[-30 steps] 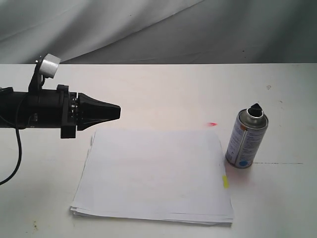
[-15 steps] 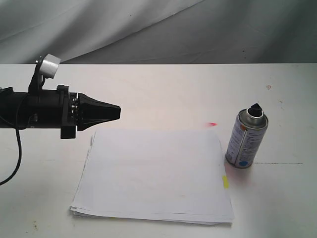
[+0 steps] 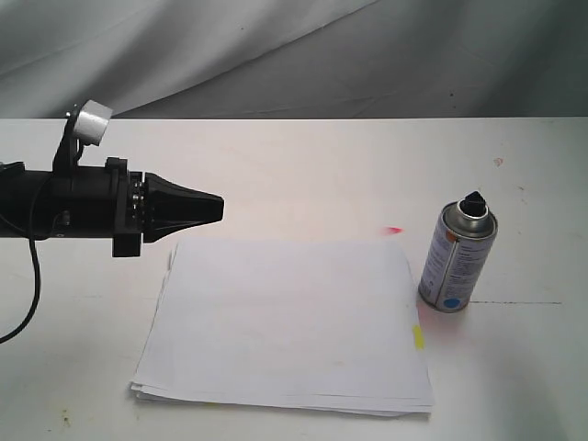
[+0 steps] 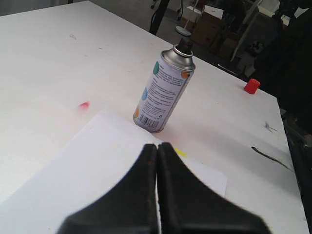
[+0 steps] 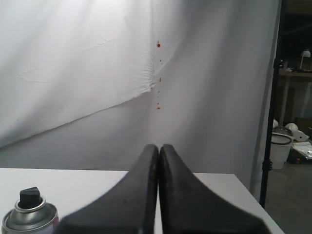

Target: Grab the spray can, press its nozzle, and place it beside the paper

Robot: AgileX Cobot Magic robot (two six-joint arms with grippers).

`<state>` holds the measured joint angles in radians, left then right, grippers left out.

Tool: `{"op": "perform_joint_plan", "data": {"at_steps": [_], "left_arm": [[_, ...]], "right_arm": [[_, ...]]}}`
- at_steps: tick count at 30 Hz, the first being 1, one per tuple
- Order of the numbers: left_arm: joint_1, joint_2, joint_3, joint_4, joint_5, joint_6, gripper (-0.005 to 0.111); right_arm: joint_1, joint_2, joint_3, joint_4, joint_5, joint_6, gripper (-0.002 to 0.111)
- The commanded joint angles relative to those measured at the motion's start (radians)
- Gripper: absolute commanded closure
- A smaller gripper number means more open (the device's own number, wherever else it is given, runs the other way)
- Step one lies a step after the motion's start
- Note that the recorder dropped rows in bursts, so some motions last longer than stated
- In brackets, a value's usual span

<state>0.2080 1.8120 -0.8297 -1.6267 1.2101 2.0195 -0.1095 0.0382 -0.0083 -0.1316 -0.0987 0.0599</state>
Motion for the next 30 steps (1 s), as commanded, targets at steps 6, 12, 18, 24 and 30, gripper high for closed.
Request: {"op": "perform_joint_plan", "data": {"at_steps": [6,12,18,24,30], "left_arm": [[0.001,-0.010,0.003,-0.007,0.011,-0.001,0.107],[0.001,-0.010,0.003,-0.007,0.011,-0.001,0.107],[0.001,-0.010,0.003,-0.007,0.011,-0.001,0.107],[0.013,-0.034,0.003,-0.007,0.011,0.012,0.107],[0.015,-0.178,0.003,0.005,-0.262,0.051,0.107]], "right_arm": [[-0.008,-0.033,0.008,-0.025,0.125,0.000,0.108],[-0.008,-0.033,0.008,-0.025,0.125,0.000,0.108],[-0.008,-0.033,0.008,-0.025,0.125,0.000,0.108],[-0.008,-0.033,0.008,-0.025,0.125,0.000,0.108],[-0.008,-0.033,0.008,-0.025,0.127,0.000,0.108]]}}
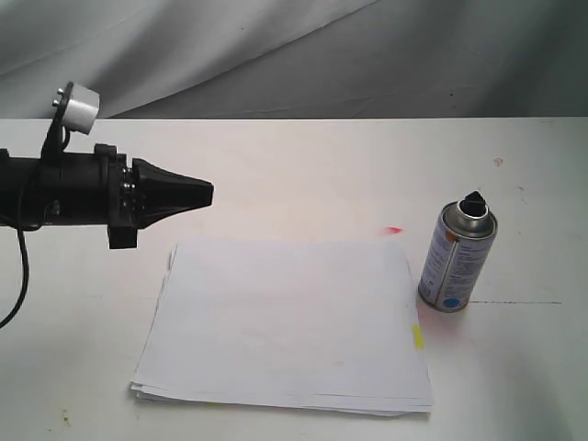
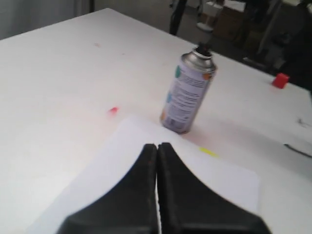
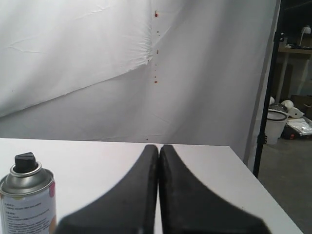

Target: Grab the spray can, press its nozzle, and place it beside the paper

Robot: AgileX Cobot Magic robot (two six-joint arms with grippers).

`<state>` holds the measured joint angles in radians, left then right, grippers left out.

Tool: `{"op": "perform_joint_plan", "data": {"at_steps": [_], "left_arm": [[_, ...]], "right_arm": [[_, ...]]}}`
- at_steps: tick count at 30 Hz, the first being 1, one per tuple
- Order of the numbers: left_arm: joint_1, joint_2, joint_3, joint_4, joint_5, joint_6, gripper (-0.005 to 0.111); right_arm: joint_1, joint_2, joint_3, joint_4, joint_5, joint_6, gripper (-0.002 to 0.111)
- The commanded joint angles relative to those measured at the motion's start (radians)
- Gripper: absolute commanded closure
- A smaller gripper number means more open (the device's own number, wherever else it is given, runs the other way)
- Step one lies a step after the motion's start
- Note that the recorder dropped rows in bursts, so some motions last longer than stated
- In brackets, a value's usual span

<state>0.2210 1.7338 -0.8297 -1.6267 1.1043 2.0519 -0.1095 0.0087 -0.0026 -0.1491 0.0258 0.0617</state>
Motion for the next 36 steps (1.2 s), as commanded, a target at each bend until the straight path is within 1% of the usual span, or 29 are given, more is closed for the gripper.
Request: {"op": "perform_joint_plan", "data": {"at_steps": [1,5,9,12,13,15,16,18,20,21,24,28,31,33,36], "left_arm": [[0.002,-0.145,0.003,0.023,-0.193,0.018,0.107],[0.002,-0.310,0.003,0.121,-0.330,-0.001,0.107],[0.002,-0.478,0.003,0.175,-0.453,-0.076,0.107],[-0.005,-0.604,0.004,0.181,-0.592,-0.163,0.107],[-0.011,-0.644,0.011,0.181,-0.661,-0.199,0.107],[-0.032,-0.709,0.034,0.176,-0.778,-0.244,0.107],[-0.066,-0.770,0.058,0.164,-0.888,-0.262,0.107],[-0.115,-0.850,0.104,0.125,-1.044,-0.293,0.107],[-0.166,-0.957,0.154,0.084,-1.160,-0.298,0.107],[-0.177,-1.007,0.181,0.063,-1.186,-0.296,0.107],[-0.180,-1.146,0.247,0.049,-1.208,-0.298,0.107],[-0.180,-1.269,0.328,0.009,-1.239,-0.298,0.107],[-0.180,-1.320,0.386,-0.040,-1.239,-0.298,0.107],[-0.180,-1.328,0.433,-0.047,-1.232,-0.317,0.107],[-0.180,-1.328,0.499,0.011,-1.232,-0.435,0.107]], "right_arm": [[-0.008,-0.004,0.003,-0.008,0.002,-0.002,0.108],[-0.008,-0.004,0.003,-0.008,0.002,-0.002,0.108],[-0.008,-0.004,0.003,-0.008,0.002,-0.002,0.108],[-0.008,-0.004,0.003,-0.008,0.002,-0.002,0.108],[-0.008,-0.004,0.003,-0.008,0.002,-0.002,0.108],[-0.008,-0.004,0.003,-0.008,0.002,-0.002,0.108],[-0.008,-0.004,0.003,-0.008,0.002,-0.002,0.108],[-0.008,-0.004,0.003,-0.008,0.002,-0.002,0.108],[-0.008,-0.004,0.003,-0.008,0.002,-0.002,0.108],[-0.008,-0.004,0.003,-0.008,0.002,-0.002,0.108],[-0.008,-0.004,0.003,-0.008,0.002,-0.002,0.108],[-0.008,-0.004,0.003,-0.008,0.002,-0.002,0.108],[-0.008,-0.004,0.003,-0.008,0.002,-0.002,0.108],[-0.008,-0.004,0.003,-0.008,0.002,-0.002,0.108],[-0.008,-0.004,0.003,-0.008,0.002,-0.002,0.108]]}}
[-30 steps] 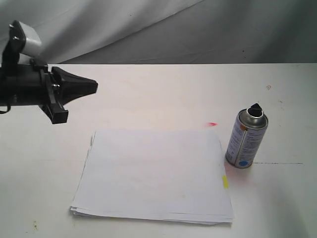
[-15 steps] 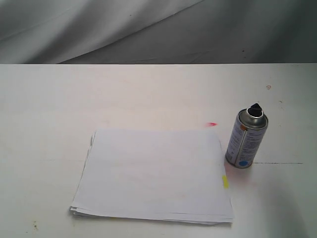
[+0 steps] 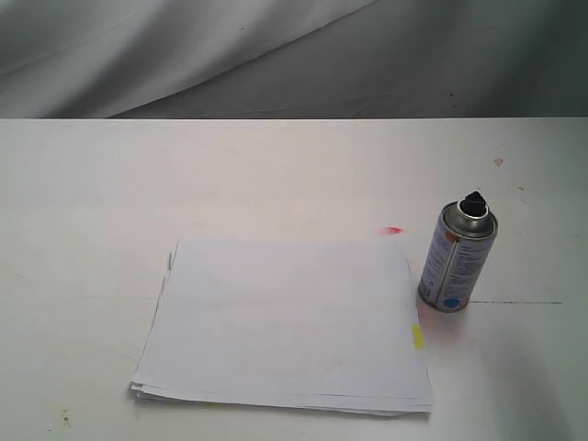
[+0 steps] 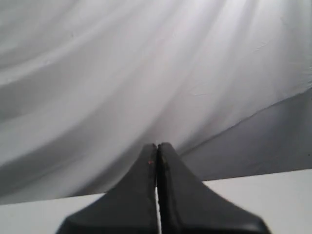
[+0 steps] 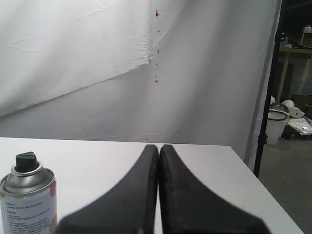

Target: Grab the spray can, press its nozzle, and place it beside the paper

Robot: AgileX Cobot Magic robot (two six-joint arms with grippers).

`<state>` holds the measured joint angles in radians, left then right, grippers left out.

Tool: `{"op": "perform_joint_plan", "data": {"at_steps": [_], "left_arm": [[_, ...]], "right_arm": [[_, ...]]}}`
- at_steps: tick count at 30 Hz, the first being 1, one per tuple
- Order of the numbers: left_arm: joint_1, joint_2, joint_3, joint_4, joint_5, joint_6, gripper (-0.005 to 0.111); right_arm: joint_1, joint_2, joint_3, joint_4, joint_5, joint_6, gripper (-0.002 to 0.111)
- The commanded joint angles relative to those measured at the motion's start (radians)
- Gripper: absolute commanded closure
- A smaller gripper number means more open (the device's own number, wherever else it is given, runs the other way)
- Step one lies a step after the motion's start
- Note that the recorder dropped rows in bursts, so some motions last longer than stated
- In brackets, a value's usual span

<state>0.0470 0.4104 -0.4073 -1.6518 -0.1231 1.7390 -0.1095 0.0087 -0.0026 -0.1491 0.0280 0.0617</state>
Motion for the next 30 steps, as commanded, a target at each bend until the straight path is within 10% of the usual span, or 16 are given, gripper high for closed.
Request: {"op": "perform_joint_plan", "data": {"at_steps": [1,12,30], "left_arm": [[-0.006,-0.004,0.104,0.093,-0.004,-0.204,0.107],[-0.006,-0.042,0.312,1.078,-0.004,-1.231,0.107],[-0.006,-0.207,0.407,1.271,0.158,-1.298,0.107]], "right_arm": [[-0.008,-0.004,0.003,-0.008,0.000,-0.002,0.108],[-0.008,-0.004,0.003,-0.008,0.000,-0.002,0.108],[-0.008,-0.004,0.003,-0.008,0.000,-0.002,0.108]]}}
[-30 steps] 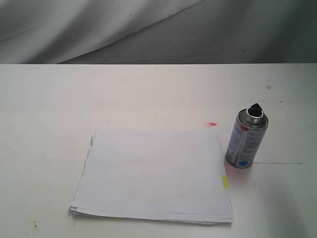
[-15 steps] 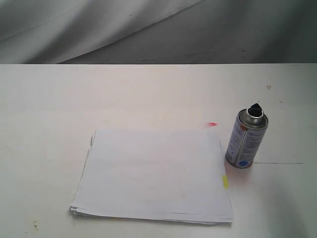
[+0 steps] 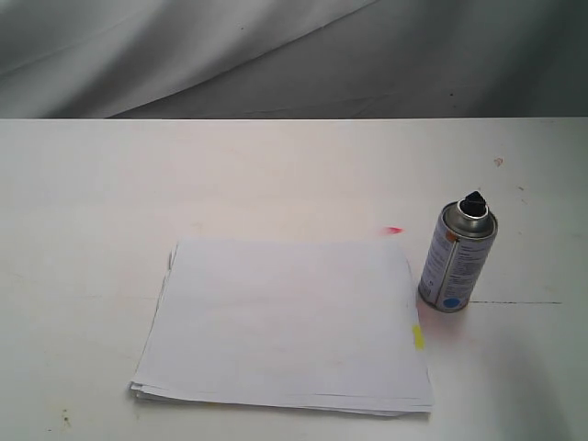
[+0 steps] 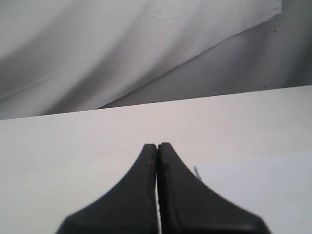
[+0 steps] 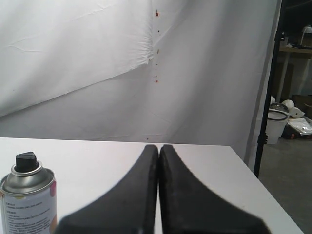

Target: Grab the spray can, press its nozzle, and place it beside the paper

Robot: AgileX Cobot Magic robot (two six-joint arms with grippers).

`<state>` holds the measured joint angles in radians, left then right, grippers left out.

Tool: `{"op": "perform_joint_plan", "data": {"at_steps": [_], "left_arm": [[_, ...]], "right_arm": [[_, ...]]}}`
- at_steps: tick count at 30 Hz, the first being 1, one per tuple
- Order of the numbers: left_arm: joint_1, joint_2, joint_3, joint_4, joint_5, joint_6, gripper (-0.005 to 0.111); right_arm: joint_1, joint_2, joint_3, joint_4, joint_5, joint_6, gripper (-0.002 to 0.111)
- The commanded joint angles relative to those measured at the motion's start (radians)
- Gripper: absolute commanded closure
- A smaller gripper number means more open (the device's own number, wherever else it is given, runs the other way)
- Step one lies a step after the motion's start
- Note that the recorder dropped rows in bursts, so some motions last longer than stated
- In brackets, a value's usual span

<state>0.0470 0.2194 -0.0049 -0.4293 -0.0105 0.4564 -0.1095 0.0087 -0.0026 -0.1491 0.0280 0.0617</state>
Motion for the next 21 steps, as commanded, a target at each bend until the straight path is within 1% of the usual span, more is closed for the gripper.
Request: {"op": "perform_joint_plan", "data": {"at_steps": [1,3,6,21], "left_arm": [[-0.006,-0.019,0.005,0.052,0.053,-0.015,0.107],[-0.006,-0.019,0.005,0.052,0.074,-0.015,0.107],[-0.006,-0.019,0.005,0.047,0.141,-0.018,0.107],[-0.006,-0.019,0.005,0.047,0.145,-0.009,0.107]], "right_arm": [[-0.008,-0.004,0.003,-0.008,0.000,-0.002,0.108],[-0.008,-0.004,0.003,-0.008,0.000,-0.002,0.108],[-0.008,-0.004,0.003,-0.008,0.000,-0.002,0.108],[-0.008,-0.004,0.003,-0.008,0.000,-0.002,0.108]]}}
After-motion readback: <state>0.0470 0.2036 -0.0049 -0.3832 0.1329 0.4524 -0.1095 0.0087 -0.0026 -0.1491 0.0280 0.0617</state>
